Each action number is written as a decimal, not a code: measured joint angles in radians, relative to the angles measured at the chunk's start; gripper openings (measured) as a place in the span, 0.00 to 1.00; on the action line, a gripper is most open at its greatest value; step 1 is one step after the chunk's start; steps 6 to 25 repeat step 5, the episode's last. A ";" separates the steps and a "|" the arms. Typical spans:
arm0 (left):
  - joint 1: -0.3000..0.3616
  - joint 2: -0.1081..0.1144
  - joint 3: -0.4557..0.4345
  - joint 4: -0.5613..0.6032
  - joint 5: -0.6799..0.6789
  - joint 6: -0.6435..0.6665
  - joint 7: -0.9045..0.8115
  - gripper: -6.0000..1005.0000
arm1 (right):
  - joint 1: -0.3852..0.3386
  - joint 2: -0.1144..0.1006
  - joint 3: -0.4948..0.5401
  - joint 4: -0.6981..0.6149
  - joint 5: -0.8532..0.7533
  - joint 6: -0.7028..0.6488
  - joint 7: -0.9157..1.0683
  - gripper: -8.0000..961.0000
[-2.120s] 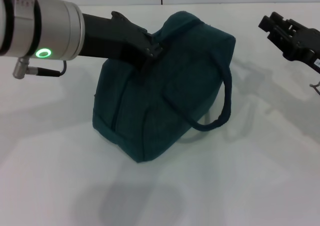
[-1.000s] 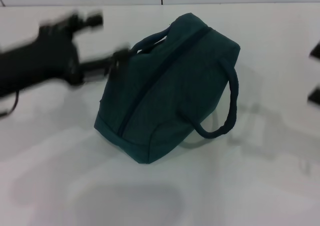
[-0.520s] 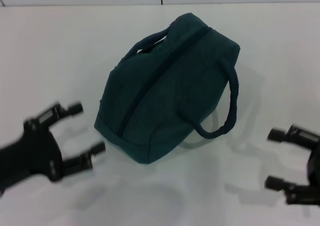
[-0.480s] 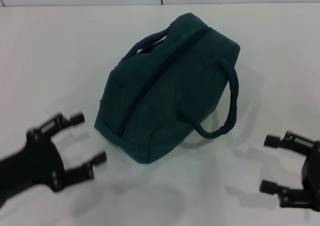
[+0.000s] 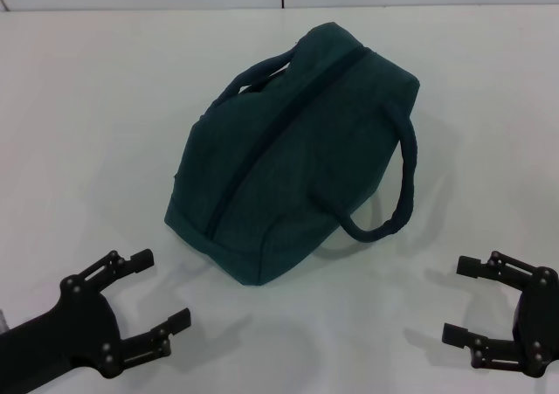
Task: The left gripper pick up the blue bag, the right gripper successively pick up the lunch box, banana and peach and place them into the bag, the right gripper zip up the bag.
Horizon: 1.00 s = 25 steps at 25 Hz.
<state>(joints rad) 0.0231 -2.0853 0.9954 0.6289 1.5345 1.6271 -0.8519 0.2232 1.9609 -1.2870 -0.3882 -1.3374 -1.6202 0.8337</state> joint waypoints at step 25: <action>-0.010 0.000 -0.015 -0.004 0.002 0.003 -0.005 0.89 | 0.000 0.001 0.000 0.000 -0.001 0.001 0.000 0.91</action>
